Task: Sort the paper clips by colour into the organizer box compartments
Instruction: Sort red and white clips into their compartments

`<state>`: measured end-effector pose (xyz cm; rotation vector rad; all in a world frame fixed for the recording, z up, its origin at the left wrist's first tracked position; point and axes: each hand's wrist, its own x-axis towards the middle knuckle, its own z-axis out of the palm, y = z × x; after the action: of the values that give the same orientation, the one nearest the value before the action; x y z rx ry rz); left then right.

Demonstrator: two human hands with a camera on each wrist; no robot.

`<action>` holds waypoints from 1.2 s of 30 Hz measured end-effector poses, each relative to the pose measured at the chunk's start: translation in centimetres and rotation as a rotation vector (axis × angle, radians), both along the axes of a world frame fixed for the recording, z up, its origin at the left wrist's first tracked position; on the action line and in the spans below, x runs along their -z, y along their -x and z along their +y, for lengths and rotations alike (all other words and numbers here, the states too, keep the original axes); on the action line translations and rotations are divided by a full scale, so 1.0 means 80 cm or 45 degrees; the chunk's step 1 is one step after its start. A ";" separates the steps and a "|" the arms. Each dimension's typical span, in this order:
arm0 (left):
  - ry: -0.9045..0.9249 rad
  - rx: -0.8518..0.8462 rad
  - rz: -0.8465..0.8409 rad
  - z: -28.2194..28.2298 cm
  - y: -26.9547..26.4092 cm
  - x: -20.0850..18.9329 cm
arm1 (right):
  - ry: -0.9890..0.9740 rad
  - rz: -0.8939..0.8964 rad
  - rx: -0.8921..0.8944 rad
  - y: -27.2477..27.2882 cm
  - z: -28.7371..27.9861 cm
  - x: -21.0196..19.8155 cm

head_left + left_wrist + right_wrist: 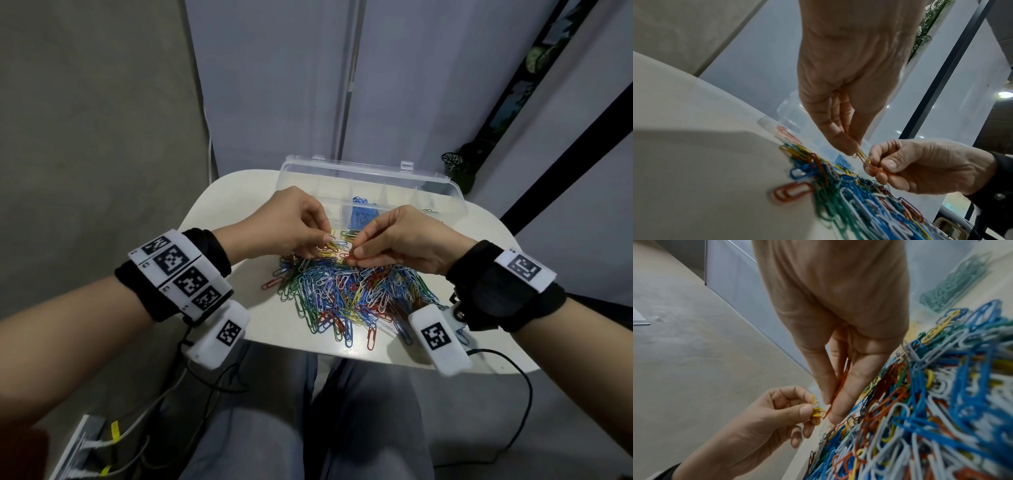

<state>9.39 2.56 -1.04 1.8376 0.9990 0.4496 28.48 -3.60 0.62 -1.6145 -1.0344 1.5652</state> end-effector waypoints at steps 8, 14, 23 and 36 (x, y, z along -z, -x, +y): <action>-0.187 0.011 0.264 0.010 0.028 -0.006 | -0.106 -0.056 0.044 -0.006 0.004 -0.014; -0.383 -0.060 0.373 0.016 0.051 -0.015 | -0.263 -0.170 0.019 0.016 0.031 -0.051; -0.410 -0.050 0.428 0.021 0.073 -0.012 | -0.429 -0.625 0.025 0.088 0.115 -0.060; -0.525 -0.315 0.155 0.034 0.063 -0.005 | -0.668 -0.833 -0.070 0.008 0.050 -0.082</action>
<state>4.31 5.29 -0.66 2.1328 1.2983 0.7447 27.84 0.43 7.22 -1.7365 -1.6686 0.6797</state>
